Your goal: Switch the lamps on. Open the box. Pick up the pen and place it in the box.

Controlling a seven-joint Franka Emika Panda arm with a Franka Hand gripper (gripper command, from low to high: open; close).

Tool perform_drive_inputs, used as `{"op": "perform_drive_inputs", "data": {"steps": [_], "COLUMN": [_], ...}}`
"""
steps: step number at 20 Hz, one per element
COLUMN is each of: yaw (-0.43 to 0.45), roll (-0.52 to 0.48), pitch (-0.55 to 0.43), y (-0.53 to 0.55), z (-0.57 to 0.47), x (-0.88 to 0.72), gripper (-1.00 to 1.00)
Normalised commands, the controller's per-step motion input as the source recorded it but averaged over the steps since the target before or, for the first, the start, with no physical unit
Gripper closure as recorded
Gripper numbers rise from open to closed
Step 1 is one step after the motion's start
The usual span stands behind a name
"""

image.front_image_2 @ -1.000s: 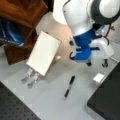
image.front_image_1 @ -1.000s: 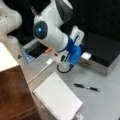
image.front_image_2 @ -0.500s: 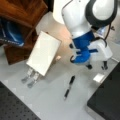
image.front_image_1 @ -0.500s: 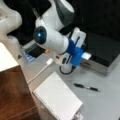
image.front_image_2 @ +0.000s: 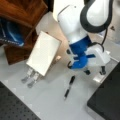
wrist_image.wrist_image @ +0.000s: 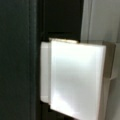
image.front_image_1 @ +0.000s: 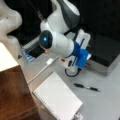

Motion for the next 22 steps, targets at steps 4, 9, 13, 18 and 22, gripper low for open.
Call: {"op": "perform_drive_inputs", "data": {"steps": [4, 9, 13, 18, 22], "yaw": [0.092, 0.105, 0.057, 0.040, 0.012], "roll": [0.305, 0.318, 0.330, 0.356, 0.339], "pitch": [-0.048, 0.004, 0.035, 0.011, -0.017], "y": [-0.11, -0.14, -0.12, -0.07, -0.07], "z": [-0.15, -0.15, -0.16, -0.14, -0.10], "x": [0.14, 0.00, -0.03, -0.02, 0.02], "gripper": [-1.00, -1.00, -1.00, -1.00, -1.00]}}
